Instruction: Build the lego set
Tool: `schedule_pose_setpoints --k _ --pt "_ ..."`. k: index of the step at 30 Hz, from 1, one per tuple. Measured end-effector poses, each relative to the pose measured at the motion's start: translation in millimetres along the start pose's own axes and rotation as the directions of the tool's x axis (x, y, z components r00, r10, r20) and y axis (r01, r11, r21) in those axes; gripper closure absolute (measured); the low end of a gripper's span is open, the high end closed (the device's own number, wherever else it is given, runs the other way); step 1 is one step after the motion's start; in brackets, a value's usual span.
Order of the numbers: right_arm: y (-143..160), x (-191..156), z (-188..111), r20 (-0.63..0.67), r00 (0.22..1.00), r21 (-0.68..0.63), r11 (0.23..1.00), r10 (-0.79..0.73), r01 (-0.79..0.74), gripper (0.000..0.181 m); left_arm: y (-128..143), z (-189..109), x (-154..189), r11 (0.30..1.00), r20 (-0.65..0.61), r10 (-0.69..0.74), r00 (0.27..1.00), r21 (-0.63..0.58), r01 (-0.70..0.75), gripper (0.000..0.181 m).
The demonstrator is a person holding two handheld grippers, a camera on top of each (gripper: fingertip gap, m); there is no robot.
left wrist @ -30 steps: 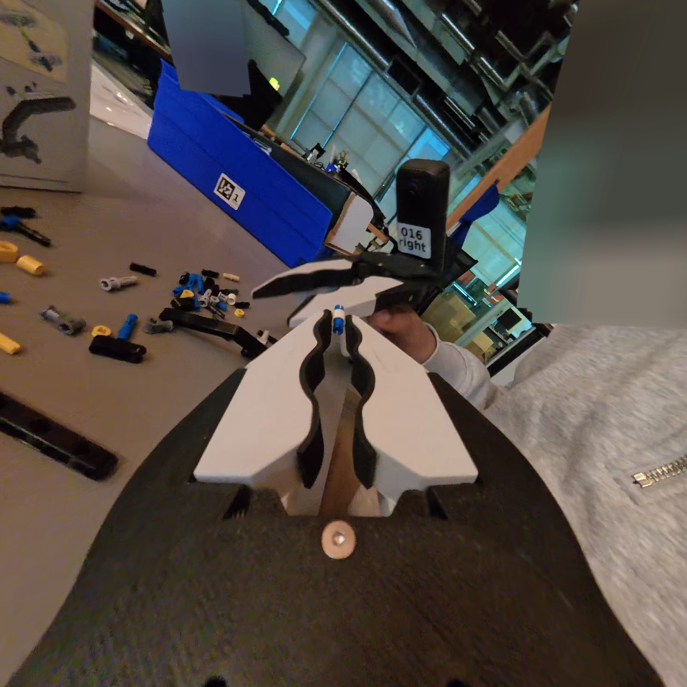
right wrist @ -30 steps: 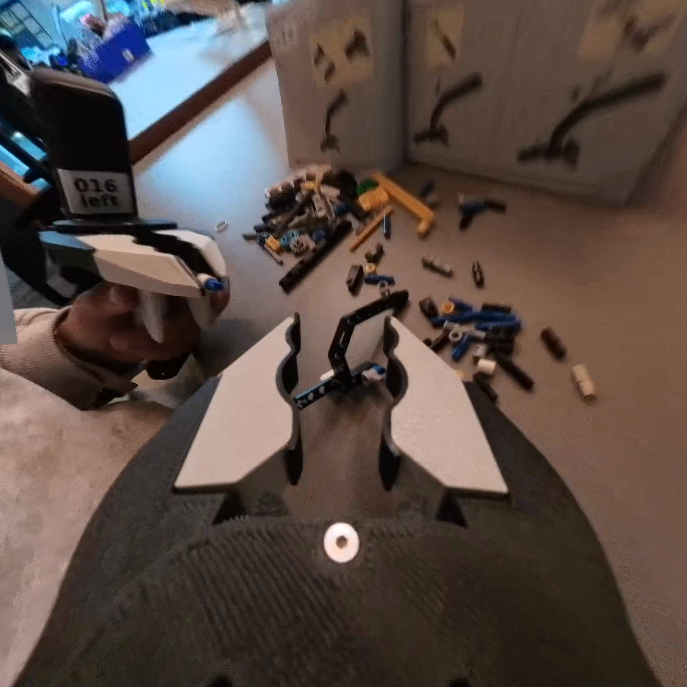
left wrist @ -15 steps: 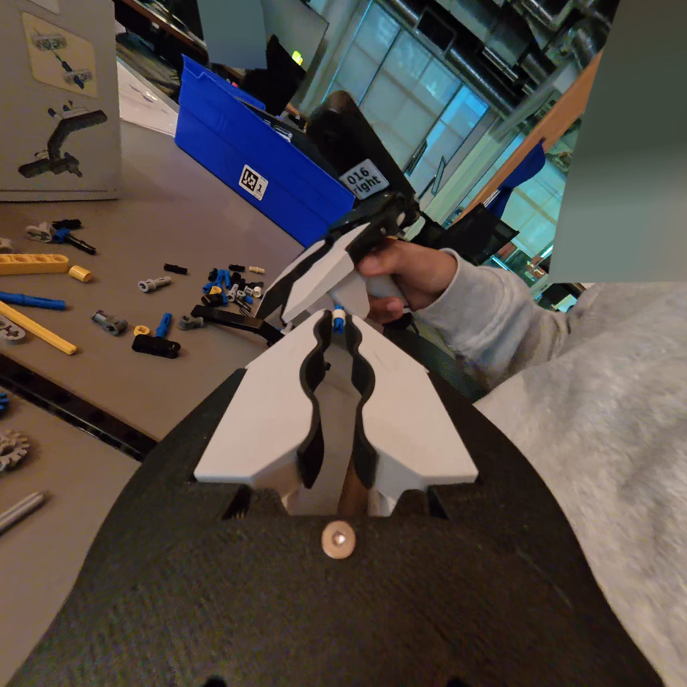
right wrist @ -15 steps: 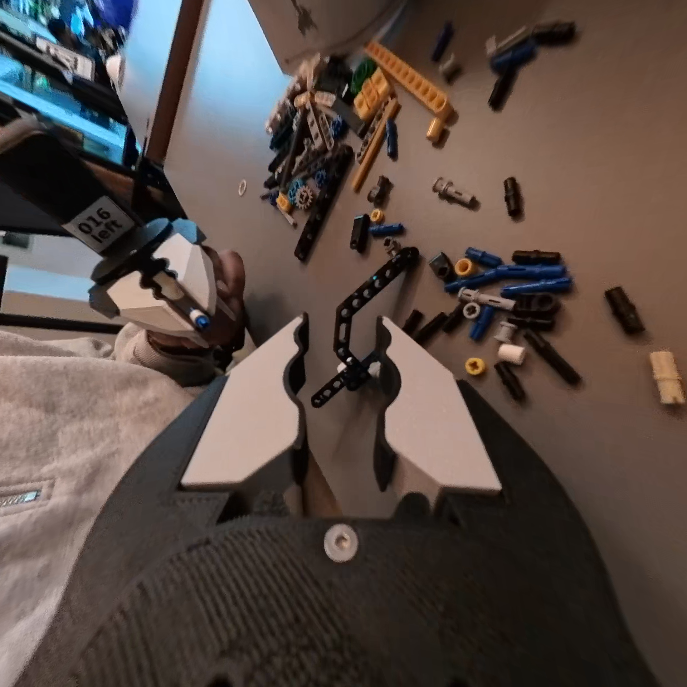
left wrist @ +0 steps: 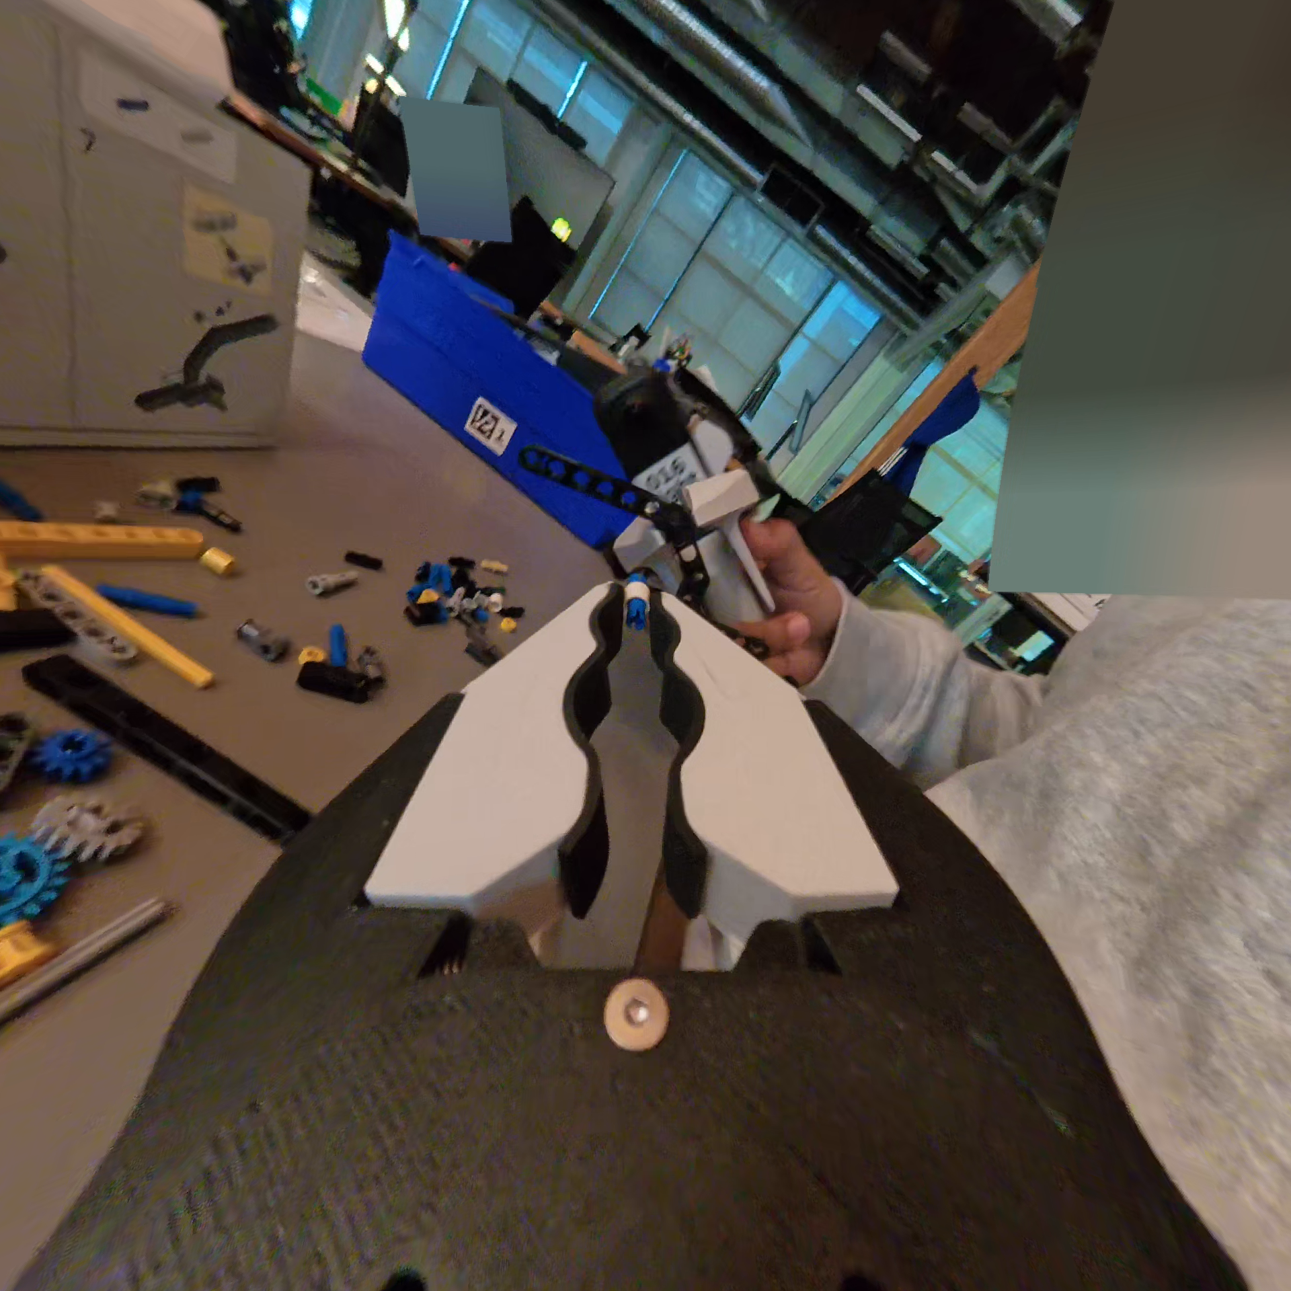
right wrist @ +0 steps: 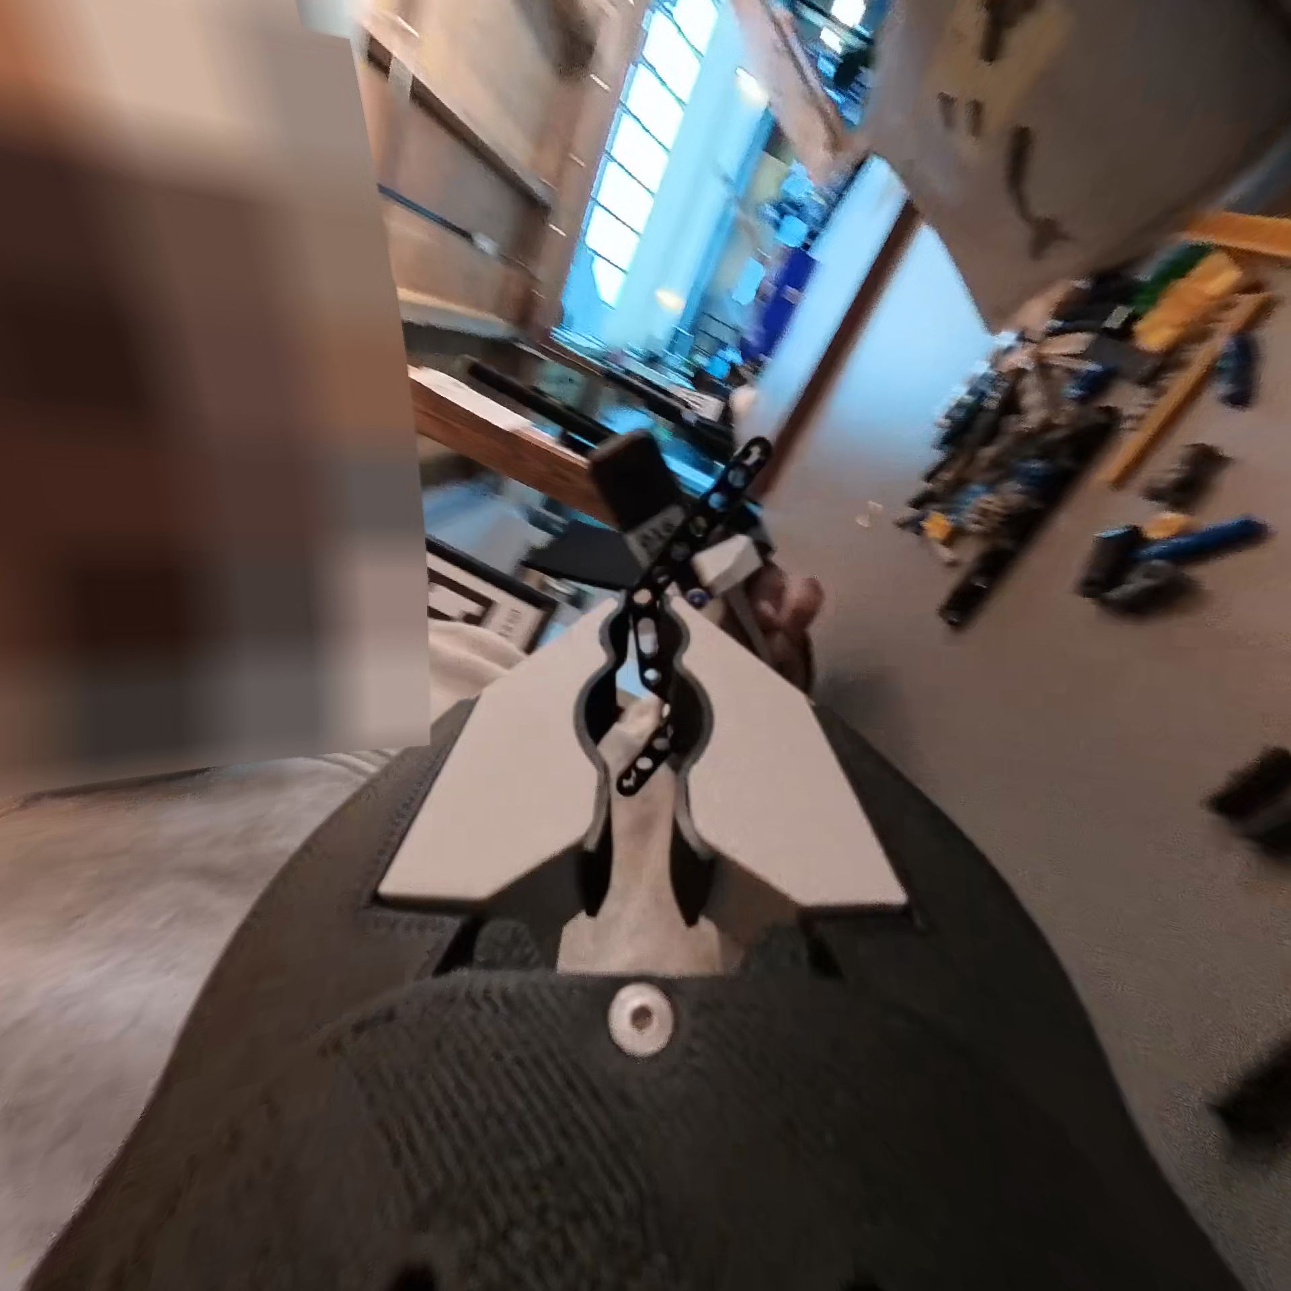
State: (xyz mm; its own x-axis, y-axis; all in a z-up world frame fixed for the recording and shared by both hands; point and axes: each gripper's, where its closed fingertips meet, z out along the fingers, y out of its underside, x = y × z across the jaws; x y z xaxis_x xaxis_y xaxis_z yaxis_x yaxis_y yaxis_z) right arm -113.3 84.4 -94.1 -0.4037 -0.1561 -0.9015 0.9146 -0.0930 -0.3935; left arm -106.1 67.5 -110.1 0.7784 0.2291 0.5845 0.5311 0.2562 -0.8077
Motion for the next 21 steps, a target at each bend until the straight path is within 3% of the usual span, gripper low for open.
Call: schedule_pose_setpoints --k 4,10,16,21 --pt "0.0 -10.4 -11.9 0.146 0.989 0.122 0.991 0.035 -0.053 0.177 -6.1 4.4 20.9 0.999 -0.055 0.033 0.998 0.026 -0.031 0.176" --pt "15.0 -8.4 -7.4 0.19 0.98 0.116 0.99 0.062 -0.085 0.177 -1.6 12.6 27.3 0.999 -0.036 0.033 0.999 0.015 -0.032 0.177" --pt "17.4 -8.4 -1.2 0.189 0.981 0.132 0.989 0.039 -0.065 0.177 2.5 13.9 27.9 0.999 -0.019 0.045 0.999 -0.006 -0.045 0.177" --pt "19.2 -3.6 -1.9 0.108 0.994 0.102 0.995 -0.015 0.004 0.177 5.4 13.8 23.7 0.999 -0.017 0.027 0.999 -0.029 -0.028 0.177"
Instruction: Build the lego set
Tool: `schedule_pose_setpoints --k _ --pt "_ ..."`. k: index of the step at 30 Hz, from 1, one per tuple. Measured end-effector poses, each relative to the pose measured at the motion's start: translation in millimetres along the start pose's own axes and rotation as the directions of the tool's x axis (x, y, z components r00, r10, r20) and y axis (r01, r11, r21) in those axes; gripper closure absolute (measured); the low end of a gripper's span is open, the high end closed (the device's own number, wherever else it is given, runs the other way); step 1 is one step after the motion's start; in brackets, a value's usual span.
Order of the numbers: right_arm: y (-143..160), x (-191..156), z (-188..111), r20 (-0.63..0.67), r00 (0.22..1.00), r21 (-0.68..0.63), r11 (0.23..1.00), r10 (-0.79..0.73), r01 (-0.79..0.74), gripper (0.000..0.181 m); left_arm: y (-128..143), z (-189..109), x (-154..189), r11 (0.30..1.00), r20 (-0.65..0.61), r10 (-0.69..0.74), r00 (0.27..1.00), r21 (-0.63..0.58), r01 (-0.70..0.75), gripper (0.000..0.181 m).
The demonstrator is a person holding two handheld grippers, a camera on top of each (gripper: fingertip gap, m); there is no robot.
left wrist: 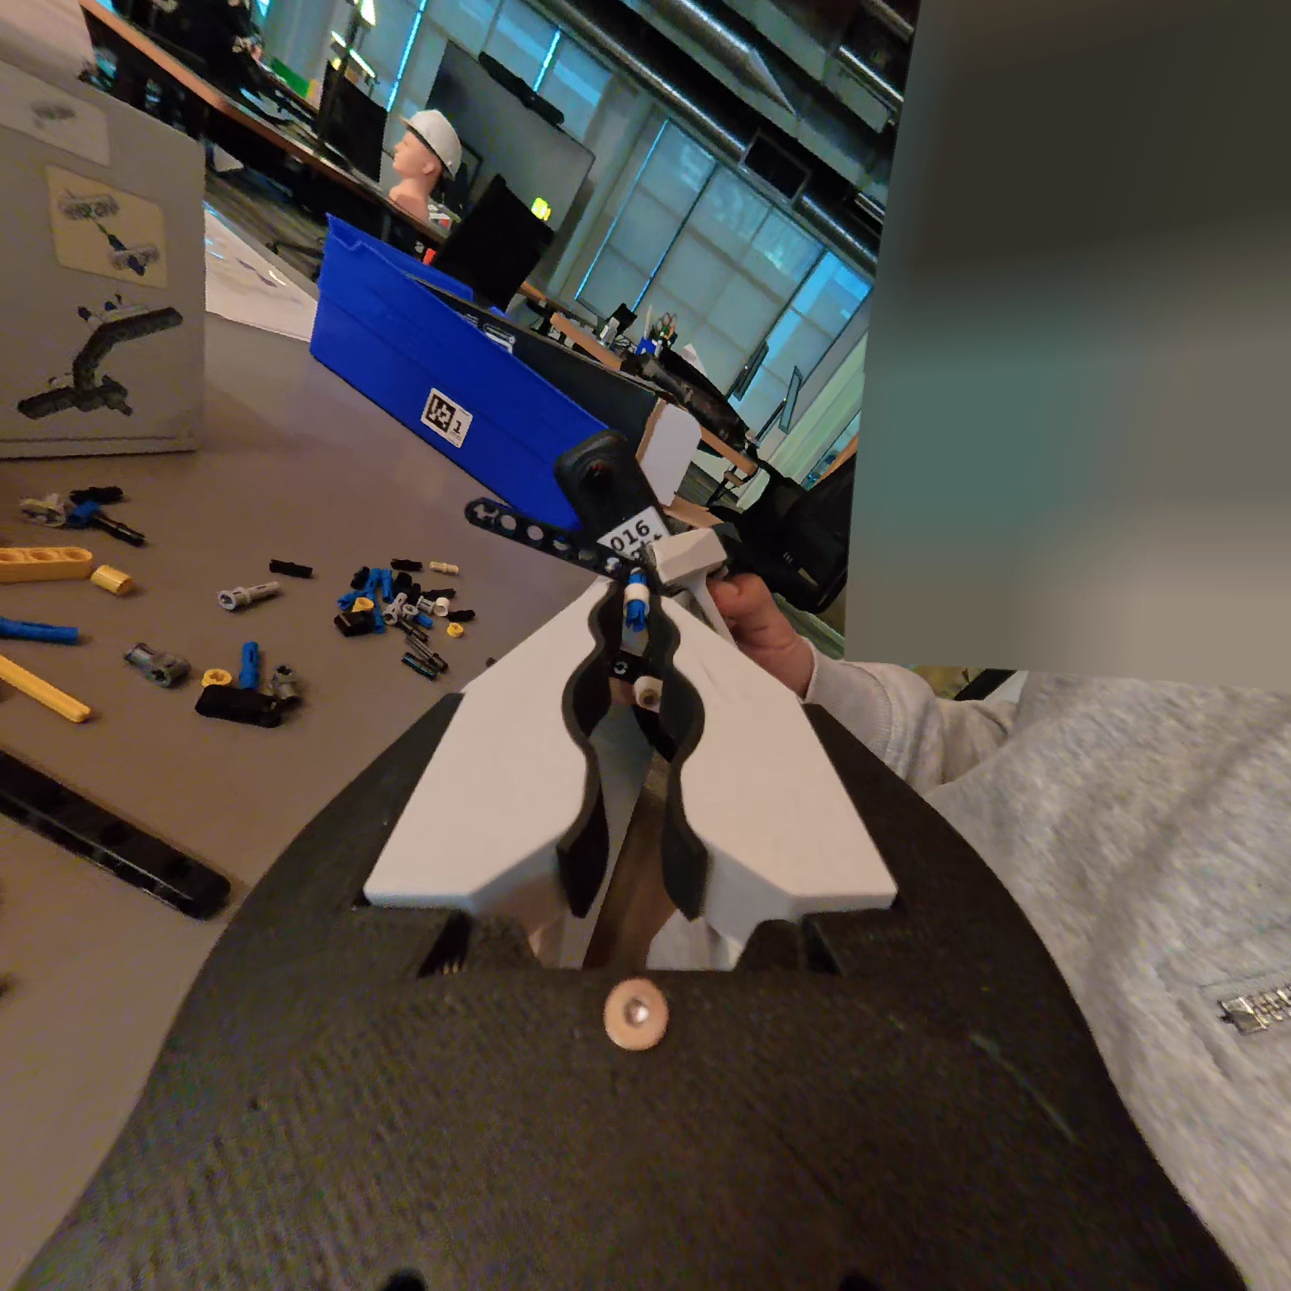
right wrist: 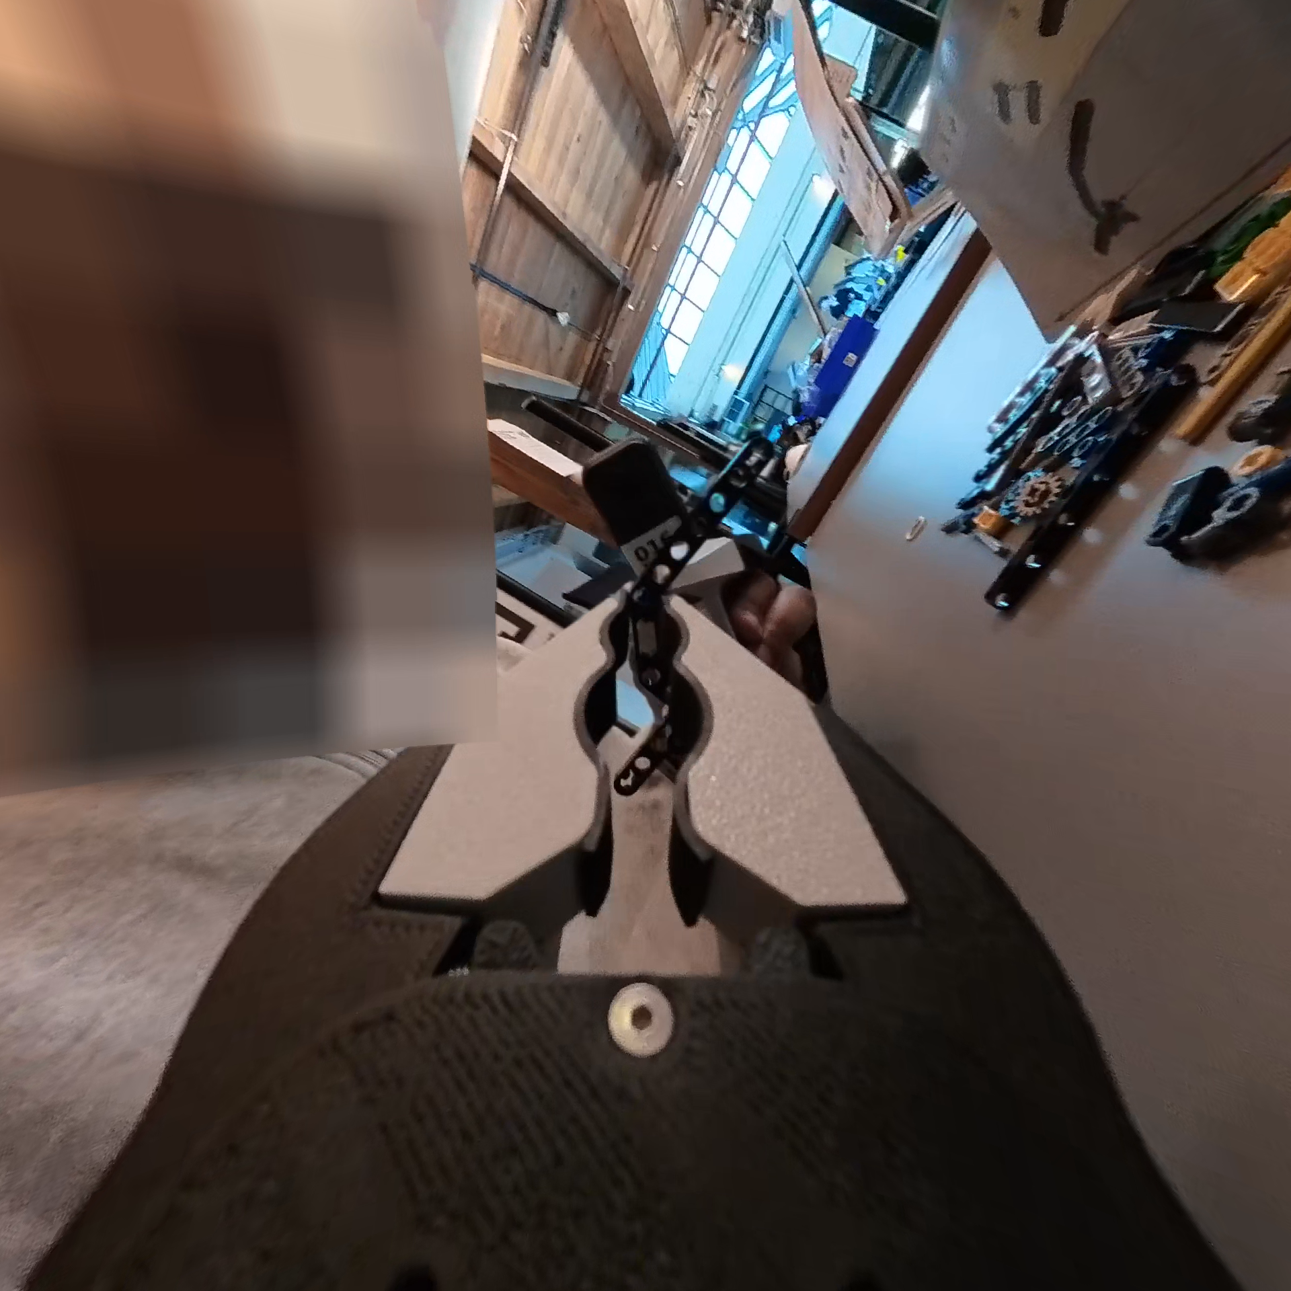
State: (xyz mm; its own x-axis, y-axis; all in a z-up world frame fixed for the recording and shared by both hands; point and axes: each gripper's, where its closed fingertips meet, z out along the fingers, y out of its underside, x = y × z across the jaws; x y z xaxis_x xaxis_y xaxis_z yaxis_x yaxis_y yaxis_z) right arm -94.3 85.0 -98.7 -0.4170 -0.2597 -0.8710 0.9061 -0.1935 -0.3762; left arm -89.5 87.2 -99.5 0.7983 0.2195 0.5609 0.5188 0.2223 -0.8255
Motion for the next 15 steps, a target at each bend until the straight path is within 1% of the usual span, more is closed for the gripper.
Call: schedule_pose_setpoints --k 5,11,13,15 --pt "2.9 5.0 -0.1 -0.093 0.991 -0.082 0.993 -0.097 0.09 0.177 3.2 -0.4 -2.7 0.999 -0.005 -0.012 1.0 -0.034 0.012 0.177" --pt "5.2 9.8 -0.6 -0.159 0.968 -0.176 0.97 -0.195 0.167 0.177 7.7 -1.5 -6.0 0.997 -0.004 -0.022 1.0 -0.078 0.021 0.176" --pt "6.0 11.4 -1.1 -0.178 0.961 -0.202 0.964 -0.21 0.173 0.177 10.5 -1.6 -7.2 0.995 -0.005 -0.031 1.0 -0.095 0.03 0.176" --pt "6.7 10.3 -0.6 -0.175 0.969 -0.211 0.968 -0.177 0.139 0.177 12.7 -1.4 -7.4 0.994 -0.009 -0.028 1.0 -0.107 0.026 0.176"
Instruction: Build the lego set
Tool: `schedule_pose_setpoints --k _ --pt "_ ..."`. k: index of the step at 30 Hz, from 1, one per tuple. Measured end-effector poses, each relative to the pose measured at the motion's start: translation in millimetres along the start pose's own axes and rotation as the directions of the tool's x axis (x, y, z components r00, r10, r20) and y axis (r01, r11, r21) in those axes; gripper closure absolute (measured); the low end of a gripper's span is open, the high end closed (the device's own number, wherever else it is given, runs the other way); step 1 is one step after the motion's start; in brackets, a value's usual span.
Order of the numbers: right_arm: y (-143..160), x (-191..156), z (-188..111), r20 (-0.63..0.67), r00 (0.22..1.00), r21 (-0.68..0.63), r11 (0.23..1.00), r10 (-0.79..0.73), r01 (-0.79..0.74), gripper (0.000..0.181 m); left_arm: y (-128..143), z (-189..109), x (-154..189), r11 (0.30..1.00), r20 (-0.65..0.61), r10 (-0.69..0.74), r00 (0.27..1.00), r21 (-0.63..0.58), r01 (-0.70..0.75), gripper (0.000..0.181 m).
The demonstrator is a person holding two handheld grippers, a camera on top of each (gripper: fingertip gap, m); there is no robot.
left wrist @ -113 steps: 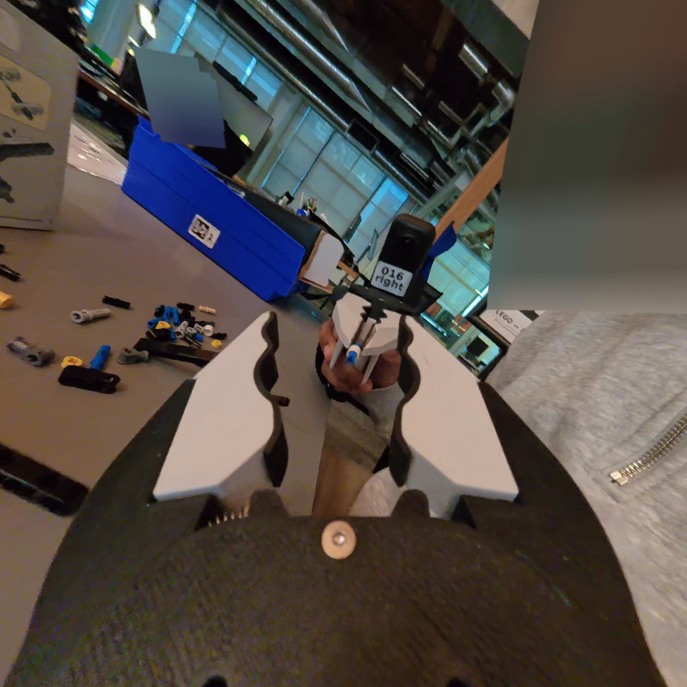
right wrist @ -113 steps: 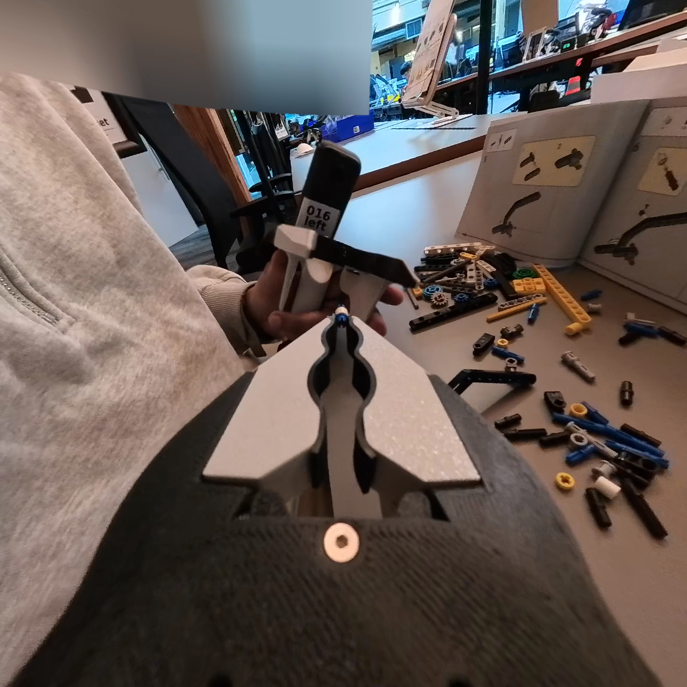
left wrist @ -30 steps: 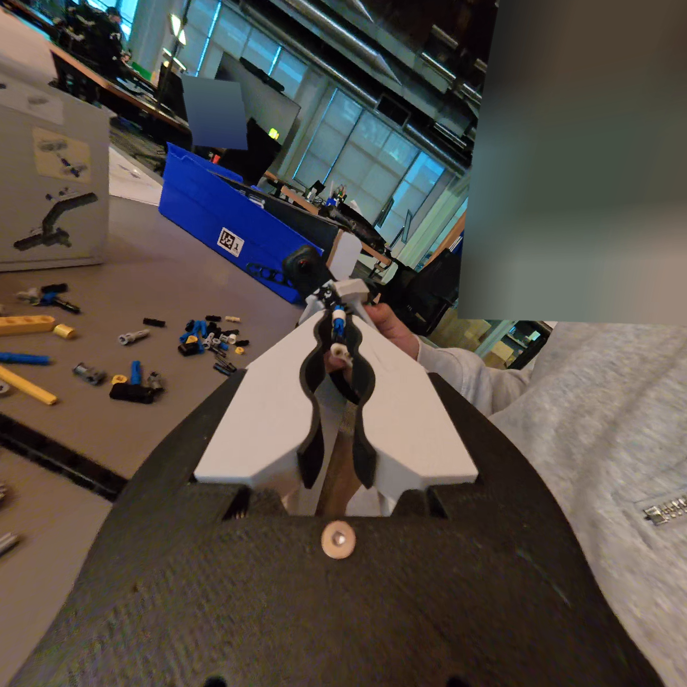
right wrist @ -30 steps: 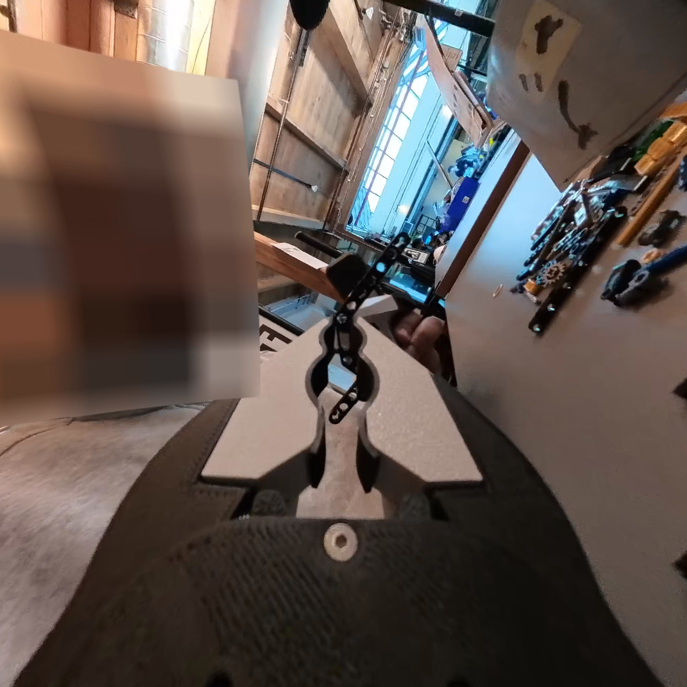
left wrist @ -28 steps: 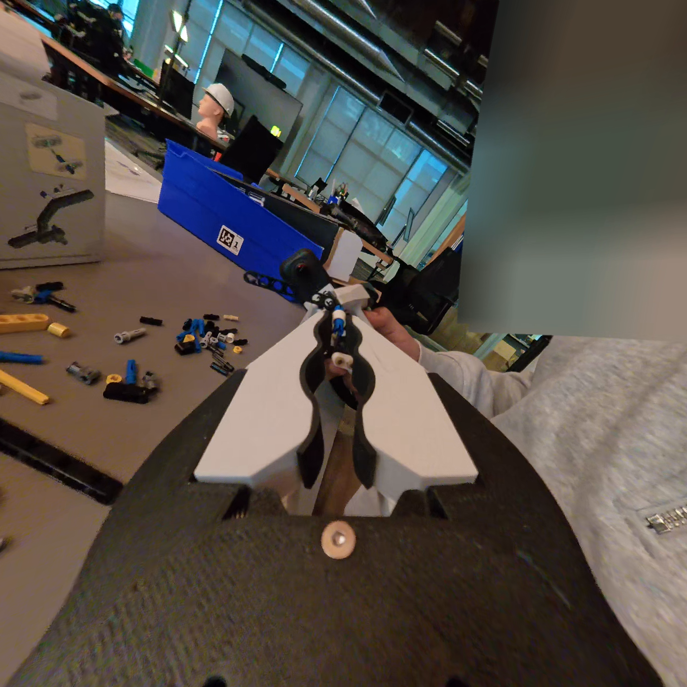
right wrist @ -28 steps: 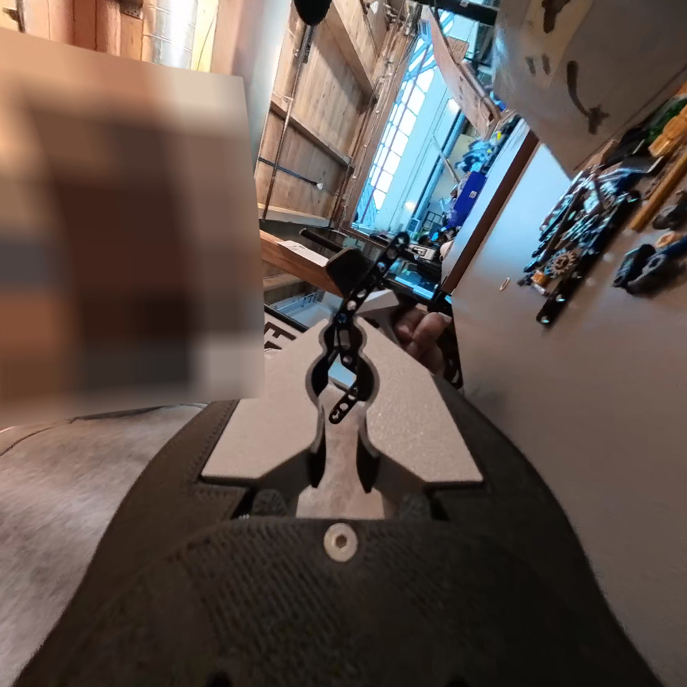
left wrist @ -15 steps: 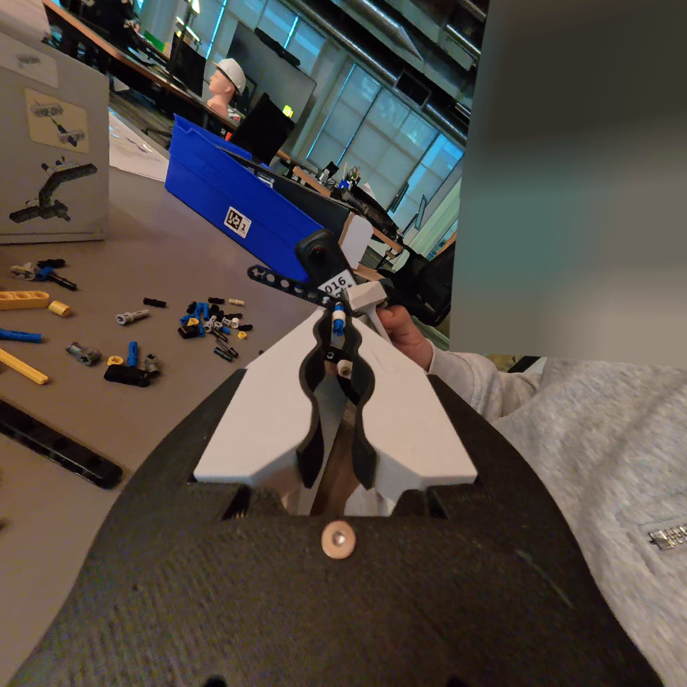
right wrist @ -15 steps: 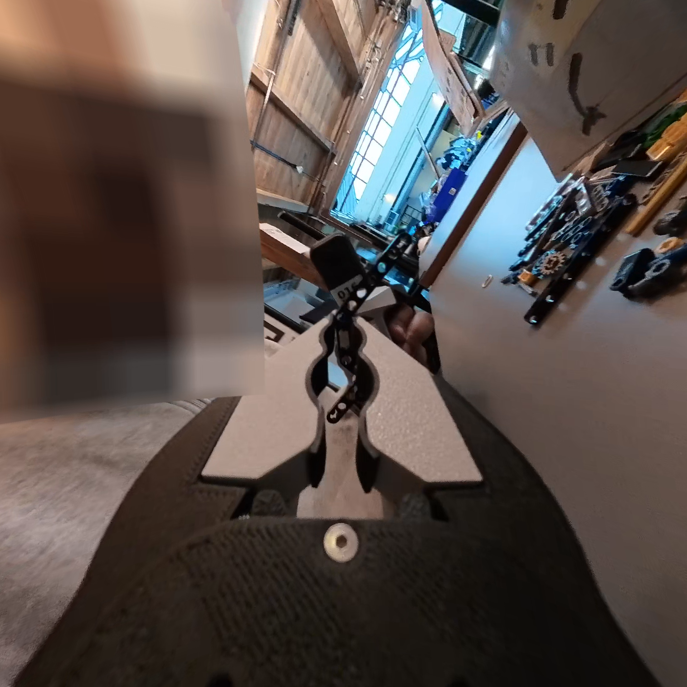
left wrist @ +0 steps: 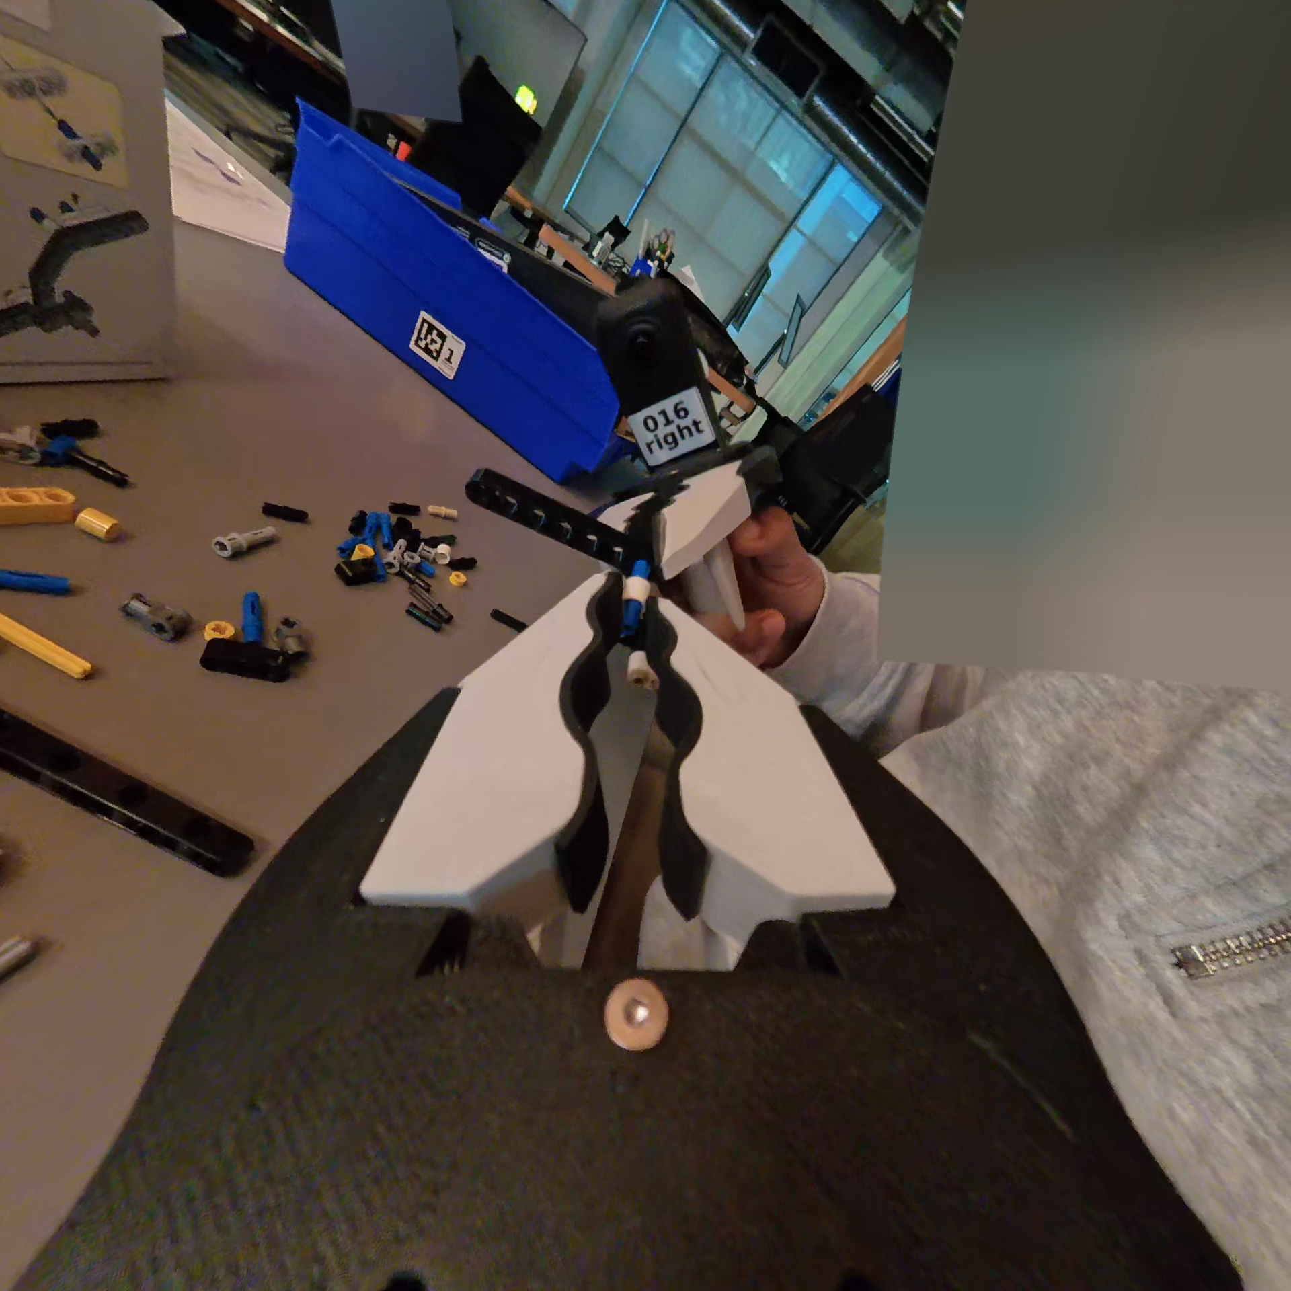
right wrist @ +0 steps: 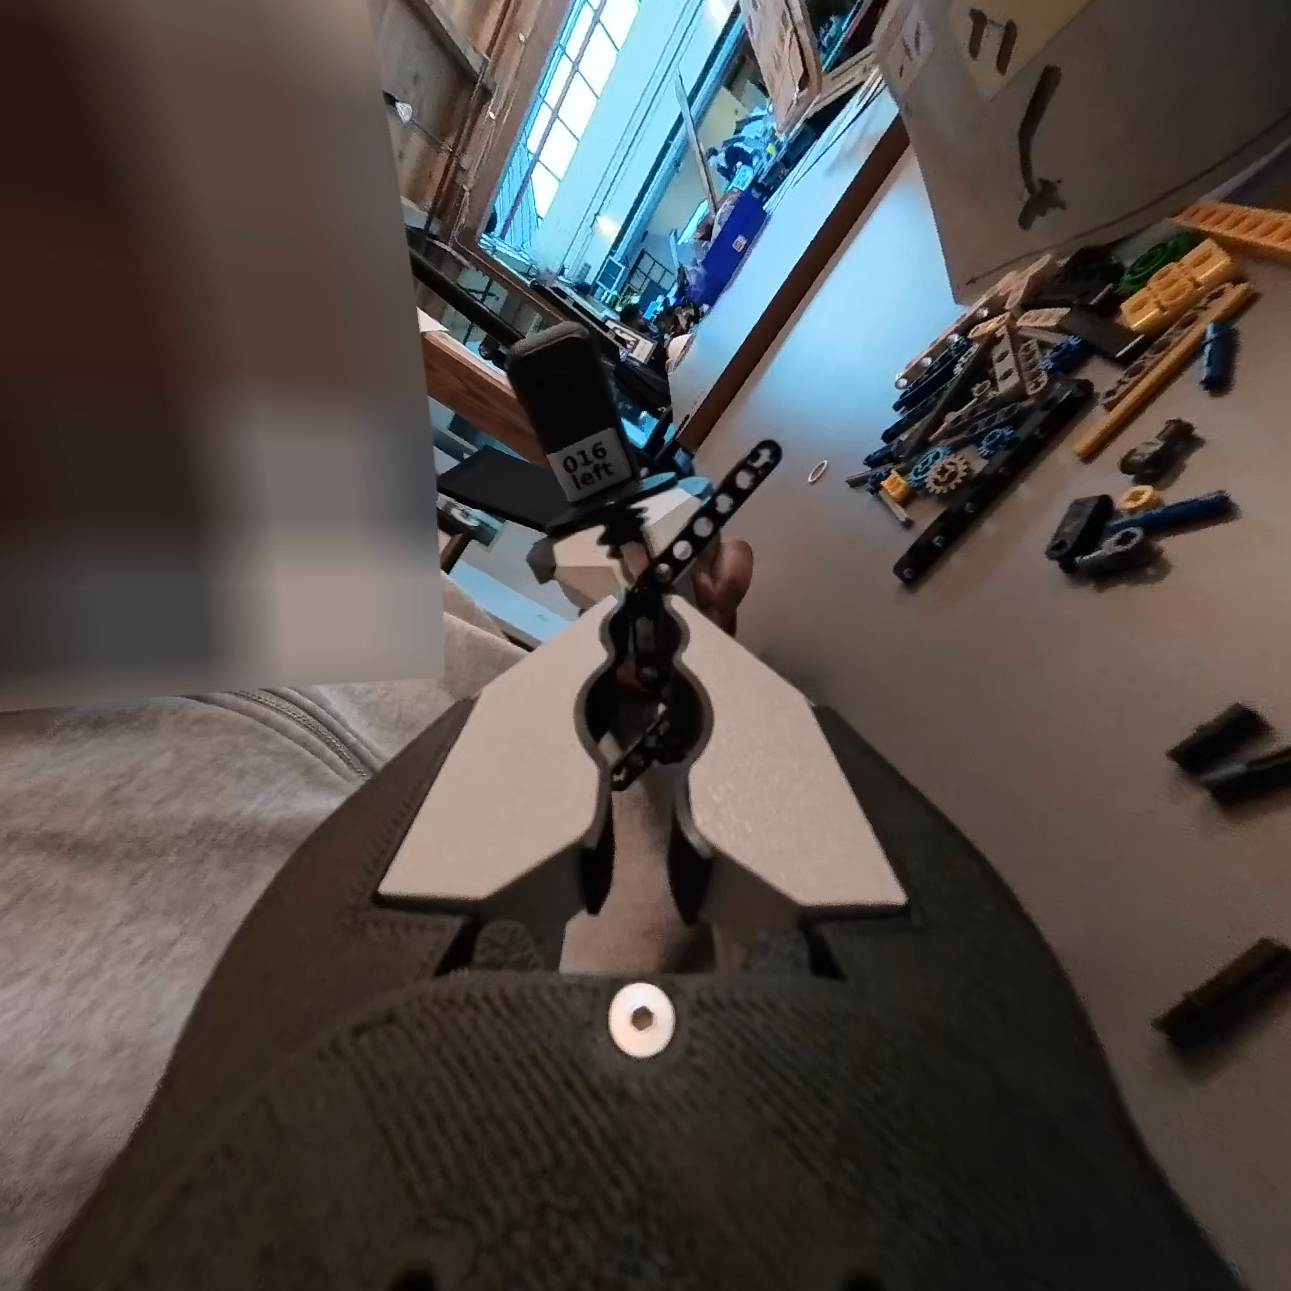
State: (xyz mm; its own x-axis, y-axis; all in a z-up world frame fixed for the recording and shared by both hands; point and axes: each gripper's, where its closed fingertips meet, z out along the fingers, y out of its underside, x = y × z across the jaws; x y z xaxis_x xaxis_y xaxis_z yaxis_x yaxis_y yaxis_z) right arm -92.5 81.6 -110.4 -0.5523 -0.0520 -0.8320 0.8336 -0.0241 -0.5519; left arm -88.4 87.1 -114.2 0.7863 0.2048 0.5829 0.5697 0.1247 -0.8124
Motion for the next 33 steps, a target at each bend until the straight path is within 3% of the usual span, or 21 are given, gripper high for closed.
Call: schedule_pose_setpoints --k 3,8,12,20,27,33 --pt "7.6 -8.2 9.2 0.056 0.996 -0.062 0.996 0.074 -0.07 0.177 10.0 6.1 -5.6 0.997 0.06 0.06 0.996 -0.044 -0.057 0.181" --pt "-3.8 10.6 5.3 -0.109 0.994 -0.068 0.998 -0.022 0.015 0.177 2.8 0.9 -17.5 1.0 0.084 -0.005 0.996 0.009 0.004 0.181" --pt "2.3 33.2 0.2 -0.196 0.98 -0.095 0.995 -0.039 0.021 0.176 14.2 5.7 -28.2 0.998 0.139 0.041 0.989 -0.062 -0.032 0.181" --pt "10.9 73.6 -19.4 -0.53 0.796 -0.293 0.944 -0.292 0.151 0.176 12.3 -1.1 -42.1 0.998 0.185 -0.028 0.982 -0.041 0.036 0.181" --pt "-0.3 69.5 -34.8 -0.547 0.773 -0.264 0.942 -0.322 0.206 0.176 8.2 -14.7 -56.7 0.999 0.271 -0.037 0.962 -0.029 0.046 0.181" --pt "5.5 55.4 -23.3 -0.499 0.793 -0.264 0.933 -0.349 0.245 0.176 -14.0 -41.7 -73.0 0.99 0.297 -0.121 0.947 0.105 0.094 0.181"
